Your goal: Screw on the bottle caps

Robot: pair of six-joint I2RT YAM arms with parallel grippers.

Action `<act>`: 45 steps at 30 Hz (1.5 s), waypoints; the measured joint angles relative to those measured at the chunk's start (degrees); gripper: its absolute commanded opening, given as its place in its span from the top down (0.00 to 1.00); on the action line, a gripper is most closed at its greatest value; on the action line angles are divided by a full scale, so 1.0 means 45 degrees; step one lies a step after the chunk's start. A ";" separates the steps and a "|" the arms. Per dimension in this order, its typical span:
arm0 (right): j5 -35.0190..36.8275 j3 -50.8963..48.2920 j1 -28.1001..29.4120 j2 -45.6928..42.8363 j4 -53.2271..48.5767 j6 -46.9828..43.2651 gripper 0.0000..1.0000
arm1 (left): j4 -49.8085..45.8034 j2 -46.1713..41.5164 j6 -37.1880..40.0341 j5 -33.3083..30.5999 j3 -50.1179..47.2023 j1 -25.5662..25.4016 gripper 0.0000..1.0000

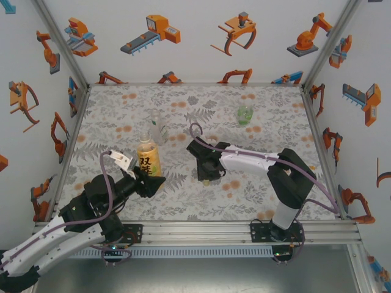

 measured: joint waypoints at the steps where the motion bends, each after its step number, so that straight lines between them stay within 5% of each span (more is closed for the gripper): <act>1: -0.0024 0.0000 0.0005 0.0024 0.0000 0.0000 0.60 | 0.0000 0.0000 -0.0005 -0.0005 -0.0019 0.0000 1.00; 45: 0.0330 0.0461 0.0010 -0.0058 -0.0952 -0.0005 0.54 | -0.0010 -0.0442 -0.0199 -0.0321 -0.0262 0.0000 1.00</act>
